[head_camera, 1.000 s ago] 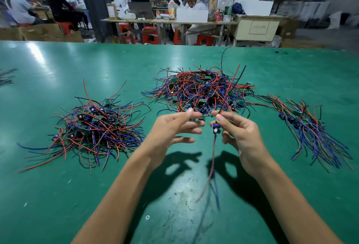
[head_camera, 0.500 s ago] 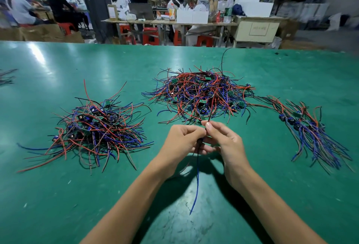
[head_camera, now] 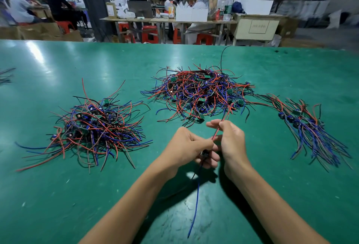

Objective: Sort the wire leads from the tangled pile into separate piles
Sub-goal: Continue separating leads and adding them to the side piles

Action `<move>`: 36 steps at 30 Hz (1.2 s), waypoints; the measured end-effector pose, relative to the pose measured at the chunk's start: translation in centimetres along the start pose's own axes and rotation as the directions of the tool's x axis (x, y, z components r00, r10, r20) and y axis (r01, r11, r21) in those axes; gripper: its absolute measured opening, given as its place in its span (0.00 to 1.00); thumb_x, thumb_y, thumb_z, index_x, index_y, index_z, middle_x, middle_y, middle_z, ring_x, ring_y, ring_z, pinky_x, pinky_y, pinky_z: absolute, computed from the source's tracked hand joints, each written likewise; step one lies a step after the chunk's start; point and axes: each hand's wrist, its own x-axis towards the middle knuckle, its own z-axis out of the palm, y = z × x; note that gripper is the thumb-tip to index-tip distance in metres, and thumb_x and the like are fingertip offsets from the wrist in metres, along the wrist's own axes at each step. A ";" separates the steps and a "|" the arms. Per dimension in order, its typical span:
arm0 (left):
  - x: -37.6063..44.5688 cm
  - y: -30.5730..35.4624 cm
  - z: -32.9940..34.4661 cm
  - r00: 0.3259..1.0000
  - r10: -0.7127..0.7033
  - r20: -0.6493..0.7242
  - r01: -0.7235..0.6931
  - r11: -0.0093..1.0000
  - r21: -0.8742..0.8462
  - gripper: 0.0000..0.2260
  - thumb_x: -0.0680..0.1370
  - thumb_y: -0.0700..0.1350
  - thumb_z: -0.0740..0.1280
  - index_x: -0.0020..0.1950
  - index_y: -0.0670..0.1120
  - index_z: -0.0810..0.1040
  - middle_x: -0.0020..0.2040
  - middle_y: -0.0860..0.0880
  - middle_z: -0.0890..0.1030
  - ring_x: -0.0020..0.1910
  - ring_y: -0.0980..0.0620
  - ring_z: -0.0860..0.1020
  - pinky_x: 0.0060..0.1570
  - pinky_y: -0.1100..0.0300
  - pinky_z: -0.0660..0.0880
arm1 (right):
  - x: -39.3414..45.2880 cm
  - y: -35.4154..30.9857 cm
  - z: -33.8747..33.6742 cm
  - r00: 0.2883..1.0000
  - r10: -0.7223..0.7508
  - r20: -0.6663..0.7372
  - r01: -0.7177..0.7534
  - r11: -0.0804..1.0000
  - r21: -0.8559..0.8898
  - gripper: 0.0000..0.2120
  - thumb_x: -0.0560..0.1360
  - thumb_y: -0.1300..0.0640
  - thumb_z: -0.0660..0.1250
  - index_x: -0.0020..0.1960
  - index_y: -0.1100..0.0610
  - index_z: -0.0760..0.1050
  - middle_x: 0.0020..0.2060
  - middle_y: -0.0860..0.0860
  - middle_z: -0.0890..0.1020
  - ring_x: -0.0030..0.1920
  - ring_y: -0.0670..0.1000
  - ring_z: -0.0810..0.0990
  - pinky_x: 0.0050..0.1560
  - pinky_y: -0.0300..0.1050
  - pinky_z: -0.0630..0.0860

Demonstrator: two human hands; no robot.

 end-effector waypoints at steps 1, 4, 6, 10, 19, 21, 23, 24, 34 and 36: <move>0.0 0.1 0.1 1.000 -0.014 0.014 0.014 1.000 -0.005 0.08 0.77 0.35 0.66 0.43 0.34 0.84 0.36 0.39 0.84 0.31 0.47 0.83 0.30 0.62 0.78 | 0.3 -0.2 -0.3 1.000 -0.008 -0.024 0.008 1.000 -0.011 0.14 0.78 0.60 0.58 0.41 0.54 0.80 0.47 0.49 0.86 0.27 0.46 0.73 0.25 0.38 0.69; 0.2 0.3 0.0 0.999 -0.035 0.037 0.035 0.999 0.001 0.08 0.77 0.35 0.66 0.42 0.36 0.84 0.37 0.39 0.84 0.31 0.47 0.83 0.31 0.61 0.79 | 0.8 -0.3 -0.6 0.998 -0.015 -0.055 0.014 1.000 -0.011 0.14 0.78 0.60 0.58 0.41 0.54 0.80 0.47 0.49 0.86 0.25 0.45 0.73 0.22 0.38 0.68; 0.1 0.3 0.0 0.994 -0.059 0.086 0.057 0.998 0.024 0.08 0.76 0.36 0.66 0.41 0.37 0.84 0.37 0.39 0.84 0.31 0.47 0.83 0.31 0.61 0.79 | 1.2 -0.6 -1.1 0.995 0.006 -0.099 -0.006 1.000 -0.001 0.14 0.78 0.60 0.57 0.42 0.53 0.79 0.46 0.49 0.86 0.25 0.46 0.74 0.24 0.39 0.68; -0.1 -0.2 -0.1 0.985 -0.085 0.151 0.074 0.995 0.074 0.08 0.76 0.37 0.67 0.41 0.37 0.84 0.38 0.39 0.85 0.32 0.47 0.83 0.32 0.61 0.80 | 1.9 -1.6 -2.3 0.979 0.131 -0.157 -0.118 0.989 0.089 0.13 0.79 0.57 0.57 0.43 0.53 0.79 0.42 0.48 0.87 0.27 0.48 0.72 0.24 0.39 0.70; 0.3 0.1 -1.5 0.986 -0.013 0.167 0.013 1.000 0.003 0.09 0.78 0.43 0.68 0.45 0.46 0.88 0.45 0.44 0.87 0.32 0.53 0.82 0.36 0.66 0.78 | 1.9 -1.8 -3.5 0.959 0.228 0.167 -0.255 0.953 0.161 0.16 0.84 0.47 0.54 0.52 0.51 0.80 0.44 0.49 0.87 0.33 0.47 0.76 0.32 0.42 0.71; 0.8 0.6 -2.2 0.995 0.019 0.097 0.001 0.978 -0.208 0.09 0.79 0.47 0.68 0.47 0.47 0.88 0.49 0.46 0.87 0.37 0.54 0.83 0.42 0.64 0.81 | 1.1 -1.3 -2.7 0.985 0.030 0.168 -0.022 0.999 -0.047 0.11 0.84 0.48 0.60 0.55 0.51 0.79 0.47 0.52 0.86 0.33 0.48 0.78 0.29 0.42 0.73; 1.1 0.9 -2.8 0.999 0.029 -0.016 -0.033 0.904 -0.427 0.10 0.77 0.50 0.69 0.48 0.46 0.87 0.52 0.46 0.86 0.45 0.53 0.85 0.44 0.64 0.80 | 0.5 -0.4 -2.2 0.939 -0.209 0.275 0.277 0.931 -0.239 0.06 0.79 0.55 0.70 0.56 0.48 0.78 0.48 0.50 0.86 0.35 0.46 0.80 0.34 0.43 0.78; 1.2 1.0 -3.1 0.997 0.024 -0.078 -0.061 0.851 -0.521 0.11 0.75 0.51 0.71 0.49 0.45 0.86 0.51 0.45 0.86 0.47 0.52 0.85 0.44 0.65 0.80 | 0.3 0.1 -2.1 0.889 -0.298 0.348 0.405 0.866 -0.292 0.10 0.77 0.57 0.73 0.56 0.46 0.78 0.48 0.48 0.85 0.38 0.46 0.81 0.38 0.42 0.79; 1.7 0.3 -2.6 0.981 0.017 -0.194 -0.151 0.690 -0.708 0.14 0.69 0.45 0.73 0.52 0.42 0.83 0.50 0.44 0.86 0.46 0.52 0.85 0.46 0.65 0.81 | -1.7 -0.8 -0.4 0.936 -0.213 0.279 0.181 0.974 0.137 0.07 0.74 0.54 0.73 0.51 0.52 0.84 0.43 0.52 0.88 0.36 0.46 0.82 0.36 0.35 0.76; 1.7 -0.1 -2.1 0.977 0.065 -0.201 -0.180 0.752 -0.634 0.14 0.69 0.46 0.74 0.52 0.43 0.83 0.49 0.45 0.86 0.48 0.52 0.85 0.48 0.65 0.80 | -1.6 -1.1 -0.5 0.970 -0.123 0.211 0.079 0.975 0.207 0.06 0.74 0.54 0.72 0.49 0.55 0.83 0.40 0.51 0.87 0.34 0.44 0.81 0.35 0.35 0.76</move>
